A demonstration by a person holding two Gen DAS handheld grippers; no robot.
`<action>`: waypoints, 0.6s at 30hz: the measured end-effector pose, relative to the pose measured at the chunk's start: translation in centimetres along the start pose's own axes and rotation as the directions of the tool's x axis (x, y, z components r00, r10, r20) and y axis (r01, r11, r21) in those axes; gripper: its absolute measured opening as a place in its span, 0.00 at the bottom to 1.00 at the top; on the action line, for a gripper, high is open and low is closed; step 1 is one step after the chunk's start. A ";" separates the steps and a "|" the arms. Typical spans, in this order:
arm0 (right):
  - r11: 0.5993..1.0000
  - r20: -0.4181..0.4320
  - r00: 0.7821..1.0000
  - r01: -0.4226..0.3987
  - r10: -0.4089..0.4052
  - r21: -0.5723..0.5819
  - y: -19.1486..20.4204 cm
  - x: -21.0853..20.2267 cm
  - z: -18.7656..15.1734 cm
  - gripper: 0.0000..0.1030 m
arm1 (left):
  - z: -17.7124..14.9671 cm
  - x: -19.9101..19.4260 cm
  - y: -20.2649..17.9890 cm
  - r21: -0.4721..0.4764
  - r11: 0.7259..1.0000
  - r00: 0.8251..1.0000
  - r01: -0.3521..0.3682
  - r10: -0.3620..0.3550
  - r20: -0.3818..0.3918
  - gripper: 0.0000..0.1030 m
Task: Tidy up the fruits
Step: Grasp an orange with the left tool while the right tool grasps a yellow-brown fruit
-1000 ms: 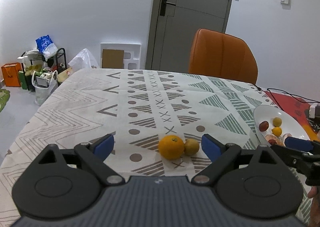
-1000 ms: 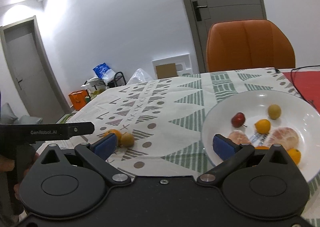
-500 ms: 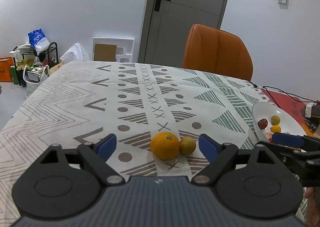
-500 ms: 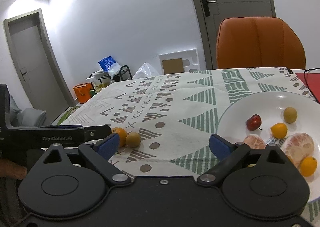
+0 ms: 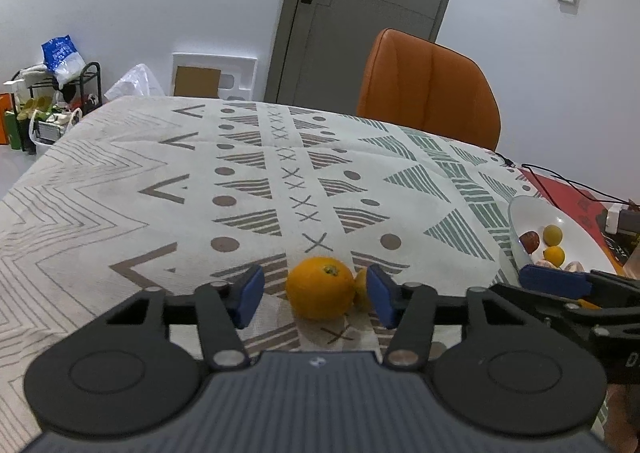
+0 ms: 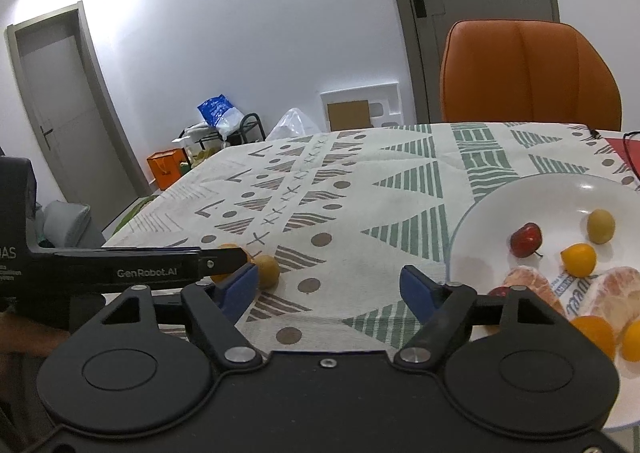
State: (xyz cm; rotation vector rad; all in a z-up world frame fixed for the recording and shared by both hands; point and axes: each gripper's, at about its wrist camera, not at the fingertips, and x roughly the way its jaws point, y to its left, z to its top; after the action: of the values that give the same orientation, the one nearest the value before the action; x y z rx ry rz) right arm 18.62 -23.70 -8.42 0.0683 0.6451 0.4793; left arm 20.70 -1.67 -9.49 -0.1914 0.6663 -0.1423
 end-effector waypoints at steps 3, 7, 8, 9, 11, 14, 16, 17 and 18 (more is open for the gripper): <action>1.000 -0.016 1.000 -0.006 0.006 -0.003 0.2 0.8 0.0 0.70 | 0.0 0.2 0.4 -0.016 1.000 1.000 0.025 -0.025 -0.002 0.36; 1.000 -0.031 0.999 -0.019 0.019 -0.012 0.7 1.6 0.1 0.66 | 0.0 0.1 0.7 -0.022 0.999 0.999 0.039 -0.039 -0.004 0.36; 1.000 -0.034 0.999 -0.023 0.023 -0.014 0.8 1.8 0.2 0.66 | 0.0 0.0 0.8 -0.023 0.999 0.999 0.039 -0.039 -0.005 0.36; 0.999 -0.037 0.999 -0.028 0.028 -0.017 1.0 2.1 0.2 0.65 | 0.1 -0.1 0.9 -0.024 0.999 0.999 0.040 -0.040 -0.006 0.36; 0.999 -0.044 0.998 -0.039 0.038 -0.022 1.3 2.5 0.3 0.63 | 0.1 -0.3 1.1 -0.026 0.999 0.999 0.037 -0.037 -0.003 0.36; 0.998 -0.054 0.997 -0.054 0.052 -0.028 1.8 3.1 0.5 0.59 | 0.2 -0.6 1.5 -0.032 0.999 1.000 0.028 -0.027 0.005 0.36; 0.997 -0.059 0.996 -0.062 0.060 -0.034 2.1 3.5 0.6 0.59 | 0.3 -0.8 1.9 -0.039 0.999 1.000 0.021 -0.021 0.010 0.36; 0.997 -0.061 0.996 -0.066 0.064 -0.036 2.3 3.6 0.6 0.59 | 0.4 -0.9 2.0 -0.043 0.999 1.000 0.017 -0.016 0.013 0.36; 0.997 -0.065 0.995 -0.072 0.070 -0.039 2.5 3.8 0.6 0.58 | 0.4 -1.0 2.2 -0.045 0.999 1.000 0.014 -0.014 0.015 0.36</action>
State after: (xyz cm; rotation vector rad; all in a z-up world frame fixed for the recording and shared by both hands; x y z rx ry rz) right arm 20.63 -19.69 -9.54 0.0372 0.6970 0.5651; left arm 20.34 0.77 -9.05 -0.2401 0.6538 -0.1393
